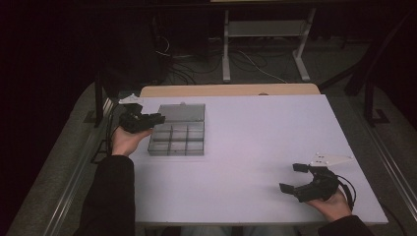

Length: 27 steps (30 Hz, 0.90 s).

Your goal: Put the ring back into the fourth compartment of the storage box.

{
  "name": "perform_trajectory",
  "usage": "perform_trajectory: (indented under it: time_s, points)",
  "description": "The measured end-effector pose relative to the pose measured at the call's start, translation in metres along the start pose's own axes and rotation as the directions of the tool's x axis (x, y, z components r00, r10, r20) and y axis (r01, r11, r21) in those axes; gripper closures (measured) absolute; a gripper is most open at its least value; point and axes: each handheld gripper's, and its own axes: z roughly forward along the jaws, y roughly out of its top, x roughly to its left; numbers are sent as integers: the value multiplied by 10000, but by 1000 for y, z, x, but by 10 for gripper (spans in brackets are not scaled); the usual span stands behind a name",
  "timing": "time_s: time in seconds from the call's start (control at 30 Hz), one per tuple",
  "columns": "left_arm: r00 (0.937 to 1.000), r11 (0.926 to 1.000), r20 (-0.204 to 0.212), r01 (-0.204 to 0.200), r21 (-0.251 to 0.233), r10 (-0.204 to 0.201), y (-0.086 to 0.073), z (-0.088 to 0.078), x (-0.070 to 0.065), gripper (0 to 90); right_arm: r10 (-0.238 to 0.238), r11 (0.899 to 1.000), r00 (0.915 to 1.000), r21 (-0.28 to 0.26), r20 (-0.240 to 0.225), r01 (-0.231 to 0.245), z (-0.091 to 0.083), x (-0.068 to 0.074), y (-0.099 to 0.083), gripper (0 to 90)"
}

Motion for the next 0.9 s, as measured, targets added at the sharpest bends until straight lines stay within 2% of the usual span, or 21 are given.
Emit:
perform_trajectory:
  time_s: [0.37, 0.43, 0.77, 0.9]
  points:
    - [9998, 9988, -68, 165, 464, -162, -5, 15, 10, 696, -43, 10000, 10000, 16, -23, 43, 0, 0, 0, 2]
    - [9994, 9984, -86, 328, 467, -324, -6, 18, 11, 696, -25, 10000, 10000, 10, -20, 25, 0, 0, 0, 2]
    - [9973, 9930, -268, 711, 944, -689, -13, 29, 20, 696, -30, 10000, 10000, 24, -42, 30, 0, 0, 0, 2]
    - [9976, 9904, -309, 658, 1219, -625, -15, 34, 23, 695, -20, 10000, 10000, -2, -51, 20, 0, -2, 1, 2]
